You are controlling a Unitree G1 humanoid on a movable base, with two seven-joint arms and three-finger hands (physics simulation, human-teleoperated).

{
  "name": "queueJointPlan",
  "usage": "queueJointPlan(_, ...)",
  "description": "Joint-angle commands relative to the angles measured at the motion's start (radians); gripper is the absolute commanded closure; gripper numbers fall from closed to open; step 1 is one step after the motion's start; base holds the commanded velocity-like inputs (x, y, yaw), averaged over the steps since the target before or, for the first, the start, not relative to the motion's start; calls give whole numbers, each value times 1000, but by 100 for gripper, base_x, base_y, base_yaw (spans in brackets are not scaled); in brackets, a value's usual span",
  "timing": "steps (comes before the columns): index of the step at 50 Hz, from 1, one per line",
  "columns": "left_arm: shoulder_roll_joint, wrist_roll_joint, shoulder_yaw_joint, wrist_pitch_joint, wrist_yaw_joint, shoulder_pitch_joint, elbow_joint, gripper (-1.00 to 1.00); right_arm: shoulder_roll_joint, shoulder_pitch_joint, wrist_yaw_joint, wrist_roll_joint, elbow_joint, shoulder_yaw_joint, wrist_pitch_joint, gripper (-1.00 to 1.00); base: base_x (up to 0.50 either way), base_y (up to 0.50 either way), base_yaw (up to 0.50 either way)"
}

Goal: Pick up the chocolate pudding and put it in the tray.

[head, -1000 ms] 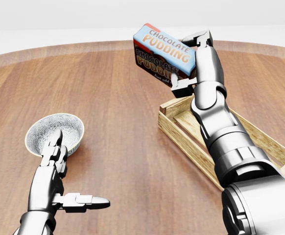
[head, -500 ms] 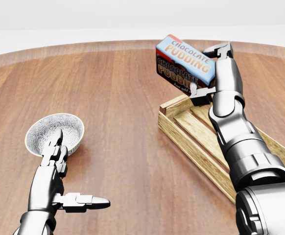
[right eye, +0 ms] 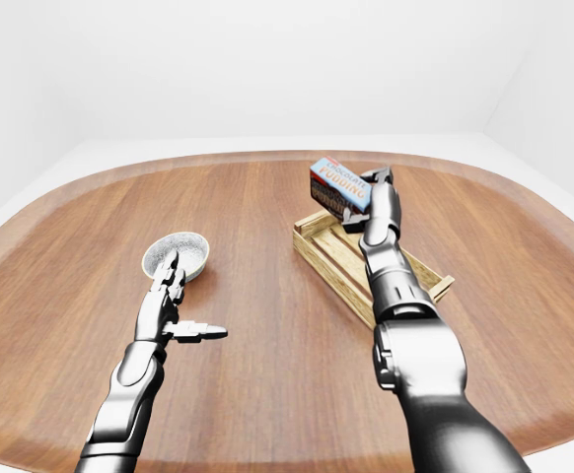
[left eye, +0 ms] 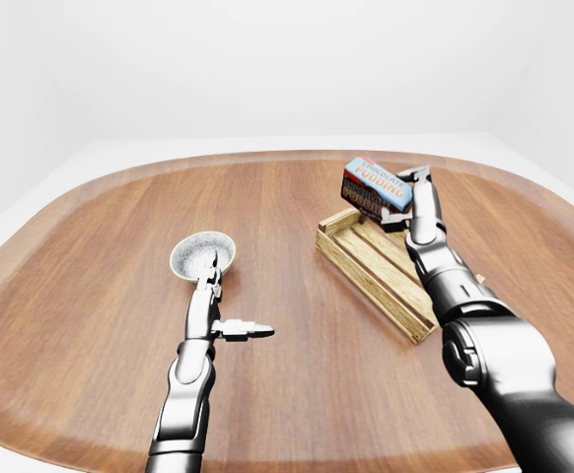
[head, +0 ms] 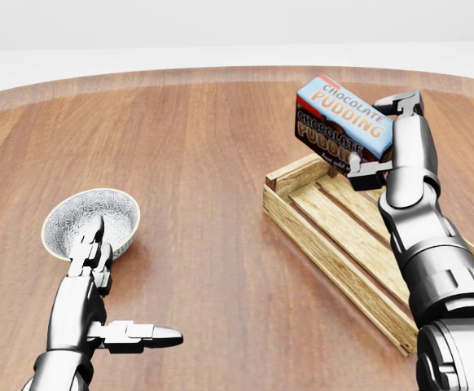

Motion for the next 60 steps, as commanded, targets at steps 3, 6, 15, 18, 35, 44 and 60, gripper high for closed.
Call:
queueJointPlan(3,0,-3,-1,4,-3,0,0,-100,-35,31,-26,33,11,-16,0,100,0,0,0)
queueJointPlan(6,0,-3,-1,2,-3,0,2,-100,-37,34,-25,35,9,-18,0,100,0,0,0)
queueJointPlan(15,0,-1,-1,4,-5,2,-2,-100,-45,67,-31,44,18,-23,0,100,0,0,0)
queueJointPlan(18,0,0,-2,4,-6,1,-1,-100,-48,74,-33,46,19,-25,0,100,0,0,0)
queueJointPlan(35,0,2,-2,3,-8,4,-2,-100,-61,118,-39,61,29,-34,0,100,0,0,0)
queueJointPlan(44,0,2,-2,6,-8,4,-4,-100,-62,139,-43,67,35,-40,0,100,0,0,0)
queueJointPlan(60,-1,2,-2,5,-5,2,0,-100,-66,177,-49,85,45,-49,0,100,0,0,0)
